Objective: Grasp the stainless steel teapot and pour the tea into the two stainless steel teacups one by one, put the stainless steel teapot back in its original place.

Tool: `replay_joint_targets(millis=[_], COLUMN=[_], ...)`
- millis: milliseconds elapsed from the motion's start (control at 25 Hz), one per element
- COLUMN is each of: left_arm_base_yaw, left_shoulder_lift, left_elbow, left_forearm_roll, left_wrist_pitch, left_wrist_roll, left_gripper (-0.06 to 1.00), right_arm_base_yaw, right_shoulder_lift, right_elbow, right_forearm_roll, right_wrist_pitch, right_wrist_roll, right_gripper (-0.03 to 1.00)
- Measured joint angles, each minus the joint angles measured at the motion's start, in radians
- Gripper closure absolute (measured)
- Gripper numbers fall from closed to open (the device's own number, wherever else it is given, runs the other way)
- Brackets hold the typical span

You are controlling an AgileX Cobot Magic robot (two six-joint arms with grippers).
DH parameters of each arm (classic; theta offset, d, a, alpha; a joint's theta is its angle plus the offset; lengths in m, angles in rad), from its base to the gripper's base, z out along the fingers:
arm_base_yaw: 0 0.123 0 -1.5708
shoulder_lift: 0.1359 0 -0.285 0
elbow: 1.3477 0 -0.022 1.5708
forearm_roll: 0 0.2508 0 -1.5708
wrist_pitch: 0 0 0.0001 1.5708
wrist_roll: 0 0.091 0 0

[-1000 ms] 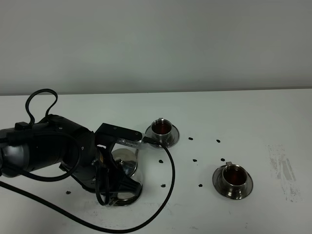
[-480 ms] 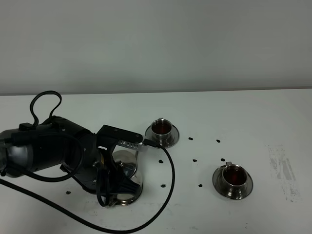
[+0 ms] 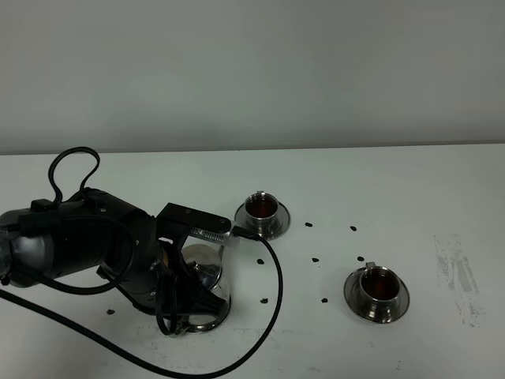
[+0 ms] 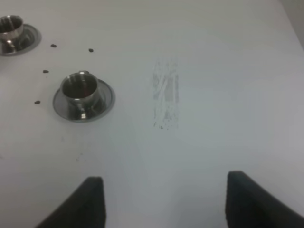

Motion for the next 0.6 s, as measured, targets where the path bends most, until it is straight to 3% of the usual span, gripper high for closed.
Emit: replay_joint_targets(millis=[480,600], left_arm_base_yaw=[0.000,0.000], left_shoulder_lift=[0.000,0.000], left_elbow=[0.000,0.000], left_forearm_roll=[-0.003,-0.003], left_wrist_pitch=[0.008,0.008], left_wrist_roll=[0.000,0.001], left_gripper=[0.68,0.59], right_arm_base_yaw=[0.000,0.000], right_shoulder_lift=[0.000,0.000], right_elbow=[0.000,0.000], right_forearm_roll=[0.000,0.000], right_wrist_pitch=[0.000,0.000], right_wrist_roll=[0.000,0.000], right_gripper=[0.41,0.41])
